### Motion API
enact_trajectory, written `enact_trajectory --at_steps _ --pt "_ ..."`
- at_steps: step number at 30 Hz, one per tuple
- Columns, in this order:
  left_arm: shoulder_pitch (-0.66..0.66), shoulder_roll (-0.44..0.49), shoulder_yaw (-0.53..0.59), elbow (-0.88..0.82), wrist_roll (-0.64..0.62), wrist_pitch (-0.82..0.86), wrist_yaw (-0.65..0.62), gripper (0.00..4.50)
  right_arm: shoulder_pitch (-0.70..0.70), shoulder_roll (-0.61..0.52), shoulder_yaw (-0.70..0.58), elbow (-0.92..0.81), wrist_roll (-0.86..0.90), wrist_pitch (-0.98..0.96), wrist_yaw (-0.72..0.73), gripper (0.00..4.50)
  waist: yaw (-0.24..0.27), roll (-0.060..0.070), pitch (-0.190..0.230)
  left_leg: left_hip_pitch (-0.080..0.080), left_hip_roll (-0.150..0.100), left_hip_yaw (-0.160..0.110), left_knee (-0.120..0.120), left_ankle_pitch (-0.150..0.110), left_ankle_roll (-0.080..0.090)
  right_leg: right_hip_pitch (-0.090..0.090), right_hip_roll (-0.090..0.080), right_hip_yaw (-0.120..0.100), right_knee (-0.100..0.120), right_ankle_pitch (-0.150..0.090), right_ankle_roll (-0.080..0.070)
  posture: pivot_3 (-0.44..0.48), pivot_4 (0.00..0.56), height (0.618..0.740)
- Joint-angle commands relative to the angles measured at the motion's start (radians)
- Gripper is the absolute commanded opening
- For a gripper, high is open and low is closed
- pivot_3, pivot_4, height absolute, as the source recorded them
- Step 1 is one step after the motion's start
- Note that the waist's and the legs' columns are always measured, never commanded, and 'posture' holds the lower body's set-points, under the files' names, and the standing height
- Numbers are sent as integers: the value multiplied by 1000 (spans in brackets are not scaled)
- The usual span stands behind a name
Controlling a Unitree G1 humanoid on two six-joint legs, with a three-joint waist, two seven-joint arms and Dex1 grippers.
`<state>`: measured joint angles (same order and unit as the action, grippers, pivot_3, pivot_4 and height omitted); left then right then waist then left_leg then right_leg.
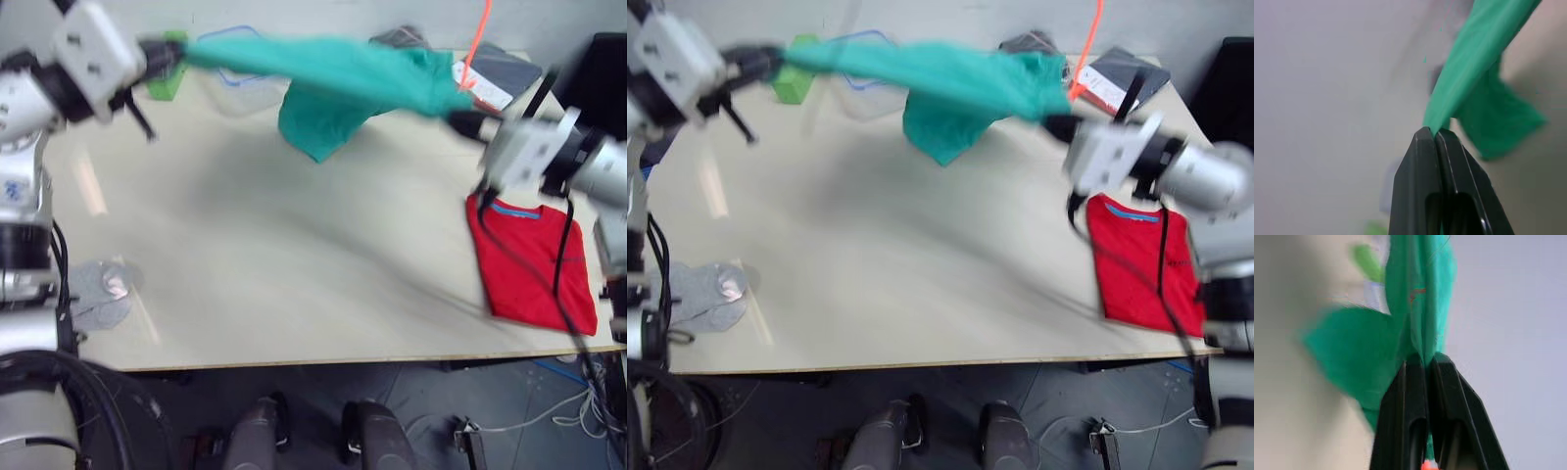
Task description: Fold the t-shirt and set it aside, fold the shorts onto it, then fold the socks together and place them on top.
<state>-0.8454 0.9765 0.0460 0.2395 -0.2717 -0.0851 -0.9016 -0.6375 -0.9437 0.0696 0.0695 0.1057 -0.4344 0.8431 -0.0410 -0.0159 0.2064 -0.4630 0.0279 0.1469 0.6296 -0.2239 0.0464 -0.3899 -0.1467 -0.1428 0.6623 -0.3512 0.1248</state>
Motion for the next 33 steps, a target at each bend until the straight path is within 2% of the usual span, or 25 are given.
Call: enact_trajectory --at_steps 1,4,7,9,11,12,13,14,15,16,17,18,20,24,28,33 --pt "297 114 106 -313 -151 232 -137 5 196 -61 -35 -185 109 121 100 0 3 2 2 1 0 0 0 0 0 1 0 1 -1 0 0 0 150 740" --pt "543 156 99 -434 -122 253 -196 5 352 -96 -13 -282 141 179 192 0 12 3 2 9 1 2 2 1 4 15 1 5 -9 -3 -1 0 150 740" --pt "644 158 66 -468 -62 228 -212 5 434 -142 -27 -337 197 253 289 0 21 2 3 11 -1 6 2 9 7 20 -1 8 -20 -6 -7 0 150 740" --pt "708 188 54 -487 -31 224 -255 5 458 -165 -45 -370 259 330 336 0 21 3 3 17 0 6 -1 10 7 22 -1 9 -22 2 -10 0 150 740" --pt "772 217 68 -522 -45 251 -302 5 475 -191 -60 -398 323 416 378 0 27 1 -1 21 3 6 -16 13 4 31 4 20 -24 8 -22 0 150 740" --pt "803 234 81 -544 -59 274 -324 5 485 -202 -69 -411 354 453 398 0 33 -6 -3 19 2 19 -36 22 4 33 17 39 8 -6 -52 0 150 740" --pt "839 253 97 -566 -73 293 -352 5 497 -212 -77 -422 381 488 414 0 38 -22 -2 34 1 39 -50 36 2 42 23 47 37 -49 -85 0 150 740" --pt "875 274 114 -585 -85 315 -380 5 509 -221 -84 -433 405 518 429 0 41 -11 -1 44 -2 52 -48 43 -5 51 18 71 15 -102 -57 0 150 740" --pt "911 294 135 -601 -98 333 -411 5 519 -226 -90 -441 424 543 443 0 46 -5 -1 39 -4 30 -33 41 -8 55 14 67 15 -102 -55 0 150 740" --pt "938 309 155 -611 -109 346 -434 5 522 -224 -94 -447 434 562 450 0 45 2 -1 37 -10 -6 -21 35 -14 61 19 62 13 -103 -58 0 150 740" --pt "958 319 171 -619 -119 361 -450 5 522 -218 -97 -452 441 579 450 0 40 4 0 36 -10 -26 -12 24 -19 73 25 56 10 -101 -55 0 150 740" --pt "969 325 180 -624 -130 376 -459 5 519 -209 -97 -456 447 596 447 0 38 3 -1 37 -7 -33 -9 16 -21 87 32 54 7 -95 -43 0 150 740" --pt "968 322 189 -625 -136 381 -461 5 500 -184 -86 -460 435 612 425 0 37 3 -1 38 -3 -36 -10 11 -24 93 39 53 -1 -94 -41 0 150 740" --pt "927 309 185 -602 -140 402 -443 5 466 -151 -69 -459 414 640 396 0 33 3 -1 38 -2 -36 -12 10 -25 92 44 54 -1 -94 -41 0 150 740" --pt "924 331 195 -611 -179 442 -498 5 462 -150 -92 -475 473 717 412 0 31 2 -1 38 0 -36 -11 12 -26 92 48 57 1 -94 -40 0 150 740" --pt "952 378 276 -622 -286 559 -627 5 433 -149 -131 -484 603 863 406 0 13 0 0 40 1 -36 -13 15 -20 90 48 60 5 -89 -40 0 150 740"
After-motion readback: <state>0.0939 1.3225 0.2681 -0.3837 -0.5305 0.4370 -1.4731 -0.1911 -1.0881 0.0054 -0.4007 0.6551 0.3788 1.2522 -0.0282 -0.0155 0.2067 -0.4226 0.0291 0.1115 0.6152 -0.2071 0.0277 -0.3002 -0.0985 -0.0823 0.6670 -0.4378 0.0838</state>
